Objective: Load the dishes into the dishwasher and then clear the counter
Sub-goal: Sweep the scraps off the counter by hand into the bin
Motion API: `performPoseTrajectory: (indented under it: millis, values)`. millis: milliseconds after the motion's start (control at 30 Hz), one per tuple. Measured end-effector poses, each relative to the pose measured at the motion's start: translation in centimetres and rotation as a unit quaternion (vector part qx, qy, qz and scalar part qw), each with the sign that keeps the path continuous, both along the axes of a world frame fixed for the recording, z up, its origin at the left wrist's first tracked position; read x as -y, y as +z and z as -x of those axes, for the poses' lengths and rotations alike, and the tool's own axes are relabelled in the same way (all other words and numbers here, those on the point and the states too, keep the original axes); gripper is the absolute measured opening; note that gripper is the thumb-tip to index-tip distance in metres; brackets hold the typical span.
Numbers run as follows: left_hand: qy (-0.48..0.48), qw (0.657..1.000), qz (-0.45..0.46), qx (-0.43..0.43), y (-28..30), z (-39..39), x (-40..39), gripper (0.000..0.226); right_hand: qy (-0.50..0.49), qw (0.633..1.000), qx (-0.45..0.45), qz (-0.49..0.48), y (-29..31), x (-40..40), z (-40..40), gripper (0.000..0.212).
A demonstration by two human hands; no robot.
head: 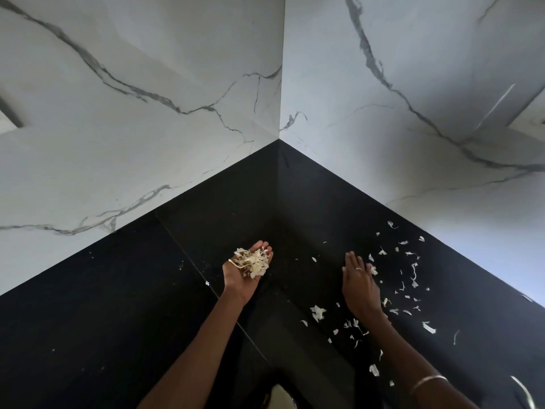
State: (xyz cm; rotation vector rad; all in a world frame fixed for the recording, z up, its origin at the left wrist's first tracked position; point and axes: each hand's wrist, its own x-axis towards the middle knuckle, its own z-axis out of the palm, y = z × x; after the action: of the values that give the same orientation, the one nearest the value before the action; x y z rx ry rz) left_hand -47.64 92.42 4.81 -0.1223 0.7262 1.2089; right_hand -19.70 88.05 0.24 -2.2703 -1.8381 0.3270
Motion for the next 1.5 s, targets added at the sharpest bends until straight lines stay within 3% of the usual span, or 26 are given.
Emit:
performPoseTrajectory:
  millis: [100, 233, 333, 500, 633, 733, 867, 1100, 1267, 1500]
  values:
    - [0.002, 1.000, 0.000, 0.004, -0.1, -0.1, 0.3, 0.056, 0.001, 1.000, -0.014, -0.020, 0.8, 0.1, 2.6, 0.050]
    - [0.014, 1.000, 0.002, 0.013, -0.3, 0.2, 1.0, 0.057, 0.163, 0.987, -0.011, -0.011, 0.7, -0.8, 8.6, 0.057]
    - [0.019, 1.000, 0.000, 0.009, -0.2, 0.8, 1.3, 0.057, 0.216, 0.975, 0.030, 0.033, -0.1, -0.6, 10.4, 0.065]
    - [0.020, 1.000, 0.005, -0.005, 0.2, 1.9, 1.3, 0.055, 0.115, 0.988, 0.091, 0.044, -0.5, -0.1, 4.1, 0.073]
    - [0.028, 1.000, -0.005, -0.002, 0.7, 2.4, 1.6, 0.056, 0.018, 0.994, 0.078, 0.068, 0.3, 0.3, 1.7, 0.069]
    - [0.043, 0.999, -0.005, 0.006, 1.0, 2.9, 2.1, 0.057, 0.120, 0.991, 0.063, 0.009, 0.5, 0.8, 6.1, 0.067]
    - [0.058, 0.998, -0.013, 0.004, 1.4, 4.0, 2.8, 0.056, 0.304, 0.952, 0.045, 0.018, 0.6, 2.7, 15.9, 0.067]
    - [0.095, 0.995, -0.030, 0.002, 1.9, 7.1, 3.8, 0.056, 0.442, 0.895, 0.058, 0.027, 0.7, 3.6, 26.6, 0.066]
    - [0.087, 0.996, -0.027, 0.001, 1.7, 8.2, 3.5, 0.058, 0.389, 0.915, 0.099, 0.045, 0.8, 0.9, 26.2, 0.066]
    - [0.057, 0.998, -0.018, 0.016, 0.9, 5.9, 3.1, 0.058, 0.194, 0.976, 0.082, 0.053, 0.5, -2.0, 13.2, 0.064]
